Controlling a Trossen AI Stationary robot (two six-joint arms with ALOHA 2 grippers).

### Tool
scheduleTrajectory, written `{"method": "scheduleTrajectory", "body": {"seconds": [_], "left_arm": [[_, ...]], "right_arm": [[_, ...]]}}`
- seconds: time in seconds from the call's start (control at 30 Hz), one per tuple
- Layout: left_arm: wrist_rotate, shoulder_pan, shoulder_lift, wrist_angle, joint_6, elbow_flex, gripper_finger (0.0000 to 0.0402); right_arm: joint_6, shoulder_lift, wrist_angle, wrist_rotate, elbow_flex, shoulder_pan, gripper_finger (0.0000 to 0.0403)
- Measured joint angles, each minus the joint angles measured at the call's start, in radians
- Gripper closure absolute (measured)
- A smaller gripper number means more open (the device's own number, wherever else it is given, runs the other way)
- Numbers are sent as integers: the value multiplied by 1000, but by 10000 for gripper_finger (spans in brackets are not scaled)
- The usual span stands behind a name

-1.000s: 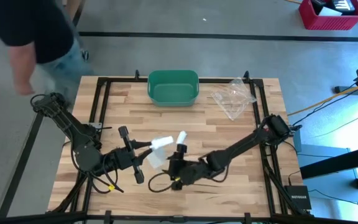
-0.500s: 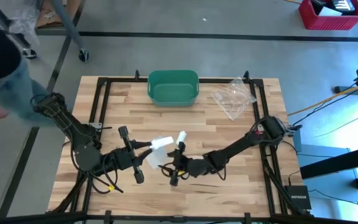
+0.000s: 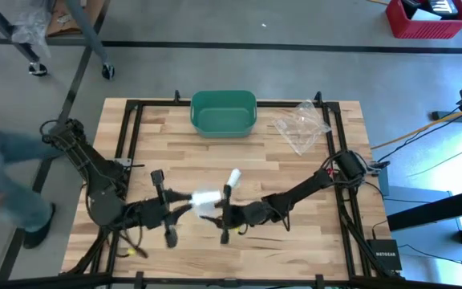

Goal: Roll bandage
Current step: Roll the bottom white bandage

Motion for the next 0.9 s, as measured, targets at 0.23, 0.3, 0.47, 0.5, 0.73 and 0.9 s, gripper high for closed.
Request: {"method": "scheduleTrajectory", "body": {"seconds": [0.23,0.3,0.47,0.5,0.73,0.9], "left_arm": [[392,-38,-47,-11,-73,0,361],[468,-29,-57,-9,-79,0,361],[630,28,-67,74,-75,12,361],[638,39,-68,113,-67,13,361],[432,97,-68,87,-51,15,361],[258,92,-68,-58,-82,15,361]], "right_arm": [[8,-47,-102,-158,0,4,384],[8,-78,-169,-183,0,4,383],[15,-130,-277,-279,1,3,396],[17,-130,-280,-281,1,3,394],[40,-130,-373,-275,1,3,395],[106,-133,-379,-252,1,0,362]]}}
